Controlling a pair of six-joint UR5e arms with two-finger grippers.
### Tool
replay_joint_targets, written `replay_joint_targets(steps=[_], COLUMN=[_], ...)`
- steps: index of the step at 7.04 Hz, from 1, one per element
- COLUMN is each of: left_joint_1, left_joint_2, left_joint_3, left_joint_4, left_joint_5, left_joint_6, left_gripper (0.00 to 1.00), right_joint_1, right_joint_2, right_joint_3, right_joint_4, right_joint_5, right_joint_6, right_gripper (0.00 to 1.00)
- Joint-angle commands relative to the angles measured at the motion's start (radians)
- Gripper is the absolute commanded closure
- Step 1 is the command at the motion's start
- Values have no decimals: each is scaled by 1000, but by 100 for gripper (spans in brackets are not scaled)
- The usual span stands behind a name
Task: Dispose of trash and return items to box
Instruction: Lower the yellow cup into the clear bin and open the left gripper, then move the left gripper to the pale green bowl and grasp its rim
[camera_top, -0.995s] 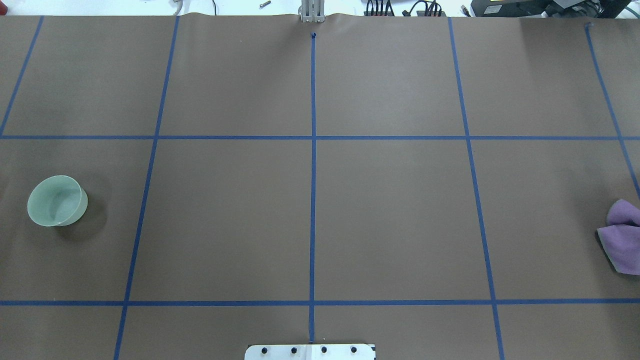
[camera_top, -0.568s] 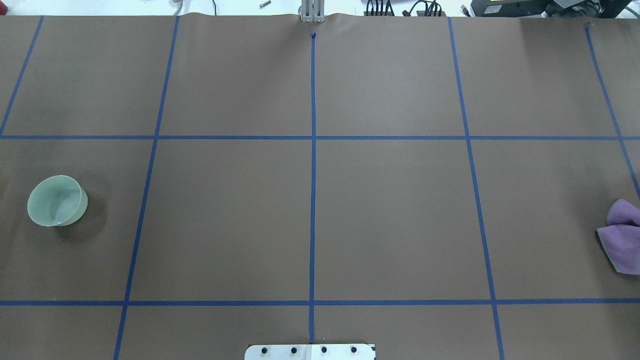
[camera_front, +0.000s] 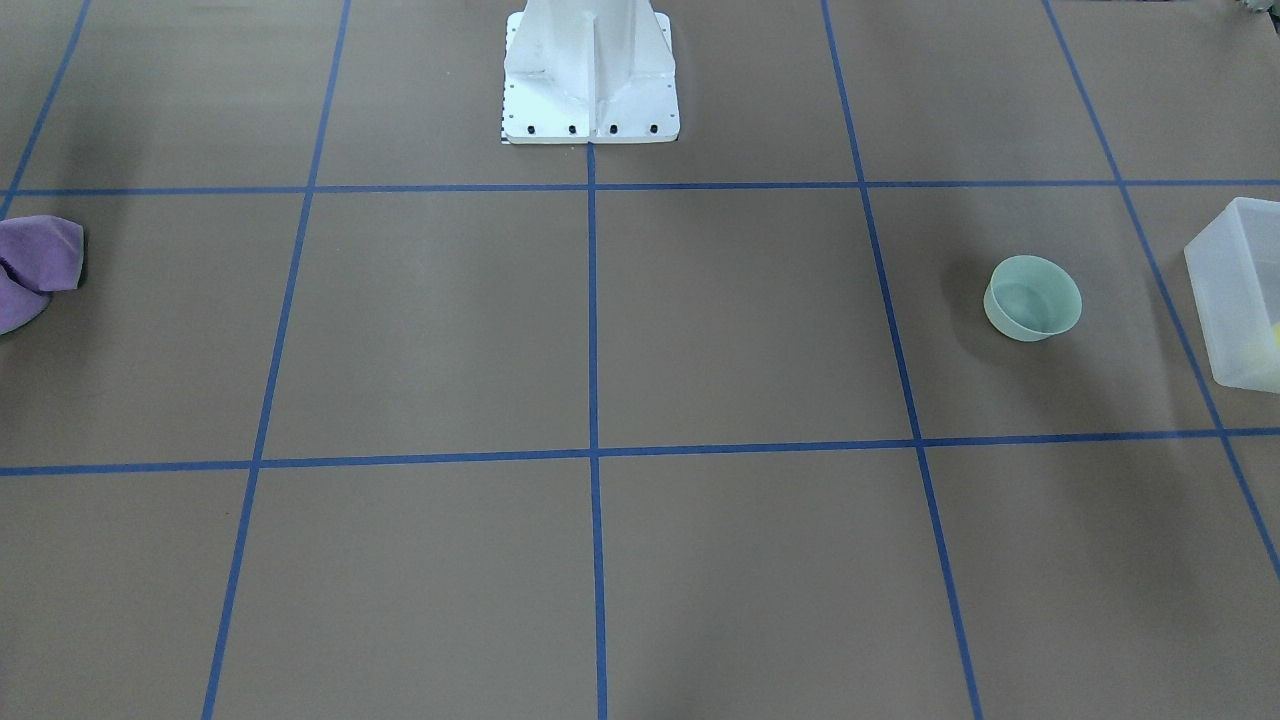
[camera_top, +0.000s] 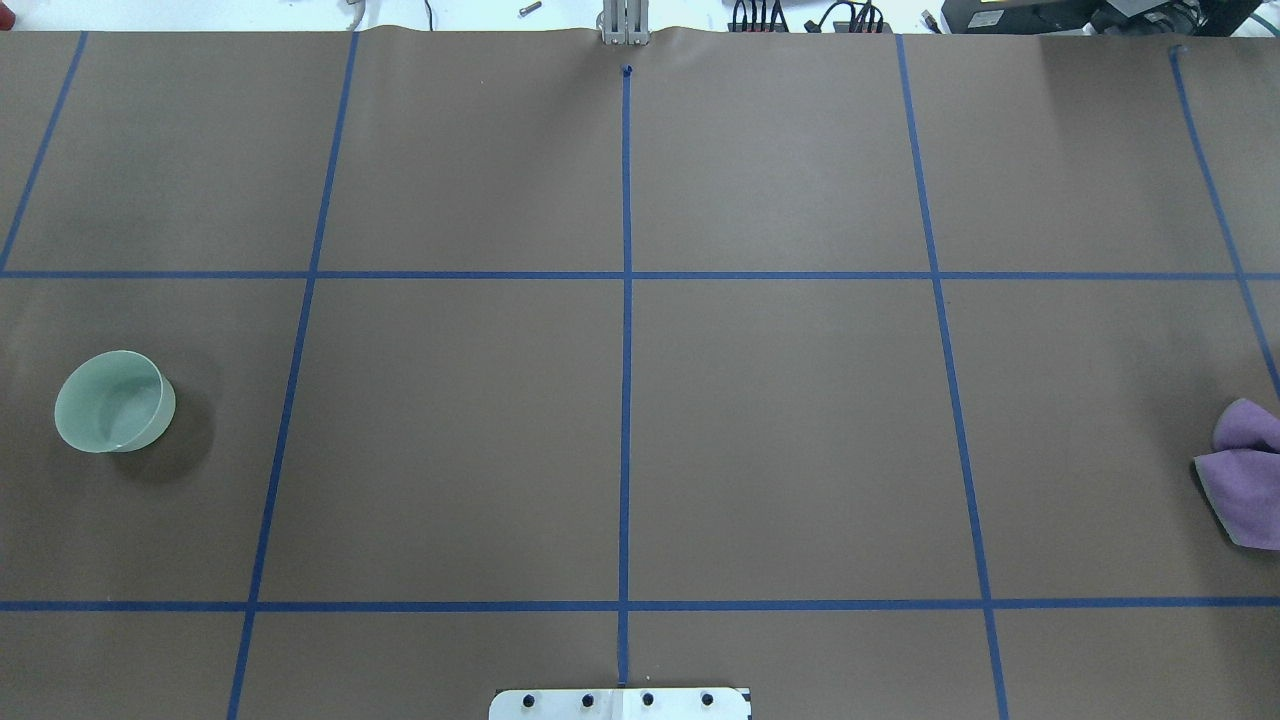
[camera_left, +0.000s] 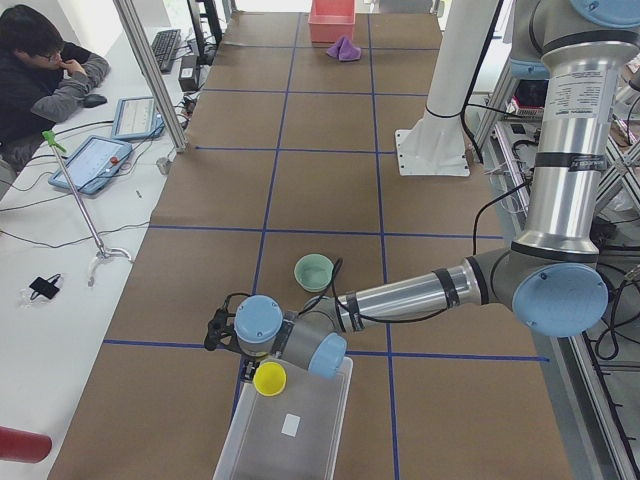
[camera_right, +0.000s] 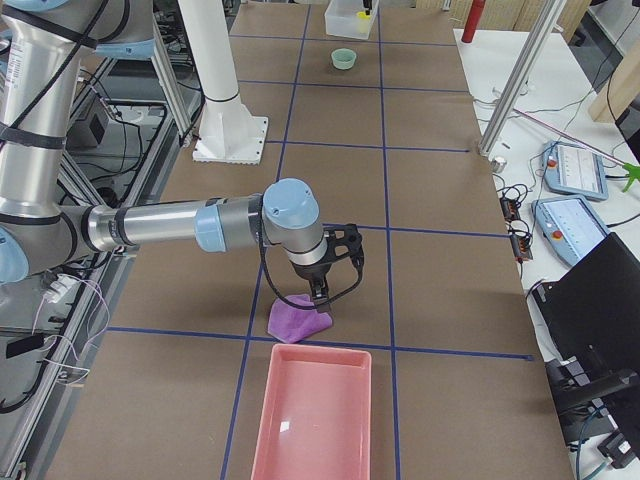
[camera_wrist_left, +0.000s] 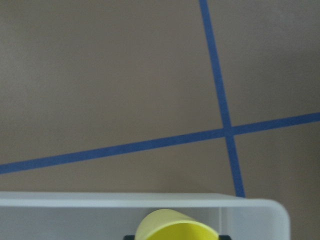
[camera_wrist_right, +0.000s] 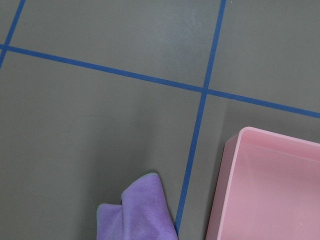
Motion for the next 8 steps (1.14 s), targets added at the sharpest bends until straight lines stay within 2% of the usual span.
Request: replay_joint_targets(steps=[1, 2, 3, 4, 6, 8], left_joint_1=[-2, 1, 48, 125, 260, 390], left_joint_2=[-3, 3, 6, 16, 62, 99], left_joint_3=[-266, -370, -412, -420, -388, -355], left_joint_4=[299, 381, 377, 353, 124, -1], left_joint_5=[3, 70, 151, 152, 152, 167], left_joint_6=[0, -1, -12, -4, -32, -165], left_gripper=[1, 1, 1, 1, 1, 1], right_joint_1=[0, 0, 0, 0, 0, 0], right_joint_2=[0, 0, 0, 0, 0, 0], right_joint_3=[1, 1, -1, -1, -1, -1], right_joint_4=[1, -1, -1, -1, -1, -1], right_joint_5=[0, 0, 0, 0, 0, 0], right_joint_6=[2, 5, 10, 12, 12, 12], right_gripper=[0, 0, 0, 0, 0, 0])
